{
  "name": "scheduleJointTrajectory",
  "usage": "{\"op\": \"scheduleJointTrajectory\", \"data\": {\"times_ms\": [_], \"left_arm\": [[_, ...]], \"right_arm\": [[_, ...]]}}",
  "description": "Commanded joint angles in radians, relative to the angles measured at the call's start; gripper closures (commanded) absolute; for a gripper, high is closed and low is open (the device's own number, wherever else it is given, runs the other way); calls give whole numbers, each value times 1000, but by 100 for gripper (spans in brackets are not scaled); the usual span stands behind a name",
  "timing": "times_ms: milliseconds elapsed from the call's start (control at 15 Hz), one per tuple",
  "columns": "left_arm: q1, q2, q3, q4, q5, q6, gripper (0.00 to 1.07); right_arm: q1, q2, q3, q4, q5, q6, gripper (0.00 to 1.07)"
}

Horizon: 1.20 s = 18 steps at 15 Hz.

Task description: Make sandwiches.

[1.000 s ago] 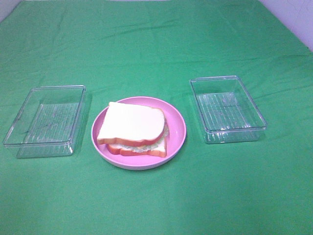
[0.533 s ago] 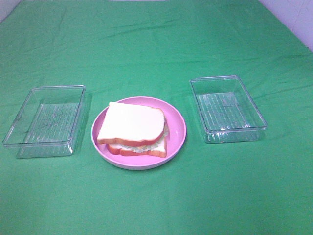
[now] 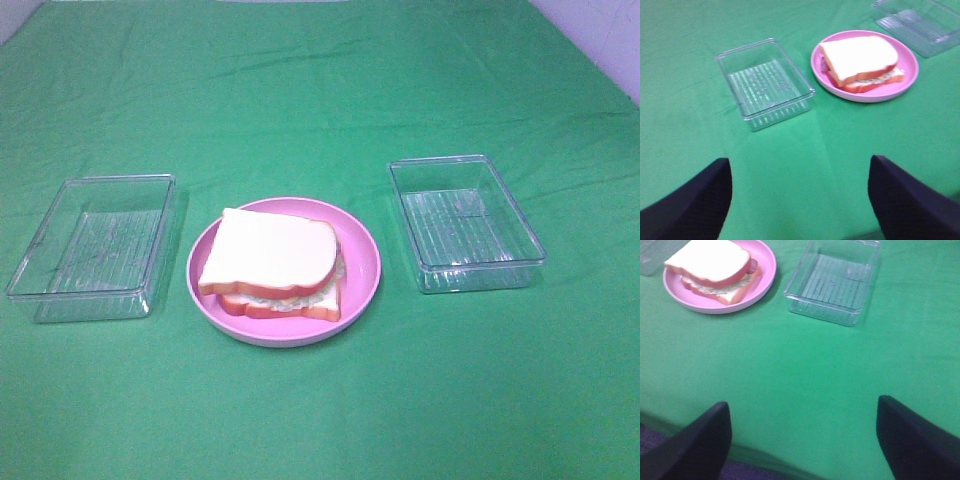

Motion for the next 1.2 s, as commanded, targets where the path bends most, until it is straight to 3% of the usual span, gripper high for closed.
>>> {"op": "scheduleJointTrajectory", "data": {"times_ms": [67, 267, 400, 1200], "left_arm": [[171, -20, 1, -9, -9, -1, 34], [295, -20, 1, -9, -9, -1, 34], [323, -20, 1, -9, -9, -1, 34], [331, -21, 1, -8, -9, -3, 34]], "right_arm": [[-148, -23, 3, 7, -10, 1, 31], [-213, -116, 3, 6, -10, 1, 31], [-213, -142, 3, 11, -10, 1, 31], [-212, -146, 3, 12, -11, 1, 31]]}}
